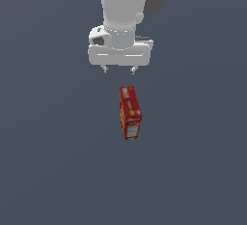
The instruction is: Pick up the object and move it to a goal position.
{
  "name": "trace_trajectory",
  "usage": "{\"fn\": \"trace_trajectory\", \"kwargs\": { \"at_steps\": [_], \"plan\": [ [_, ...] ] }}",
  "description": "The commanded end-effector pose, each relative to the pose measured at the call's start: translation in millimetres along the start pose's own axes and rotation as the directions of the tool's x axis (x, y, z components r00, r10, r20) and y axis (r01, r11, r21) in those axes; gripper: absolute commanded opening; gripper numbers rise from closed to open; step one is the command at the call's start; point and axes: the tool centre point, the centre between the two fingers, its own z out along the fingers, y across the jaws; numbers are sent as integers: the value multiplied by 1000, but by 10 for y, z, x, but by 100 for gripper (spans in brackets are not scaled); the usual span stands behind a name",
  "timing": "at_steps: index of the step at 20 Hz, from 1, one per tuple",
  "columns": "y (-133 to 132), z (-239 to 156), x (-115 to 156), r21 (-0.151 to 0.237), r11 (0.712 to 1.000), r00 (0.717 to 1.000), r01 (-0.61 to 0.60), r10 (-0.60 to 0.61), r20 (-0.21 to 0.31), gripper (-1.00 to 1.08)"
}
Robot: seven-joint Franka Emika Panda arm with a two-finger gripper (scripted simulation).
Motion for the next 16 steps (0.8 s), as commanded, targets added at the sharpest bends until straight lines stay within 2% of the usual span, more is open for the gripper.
{"fn": "trace_trajectory", "kwargs": {
  "at_steps": [1,8,16],
  "plan": [
    [2,-2,-2,-1,1000,1000,2,-2,0,100],
    [-63,98,117,4,1000,1000,30,-30,-4,100],
    [-262,412,438,19,993,994,113,-112,-18,100]
  ]
}}
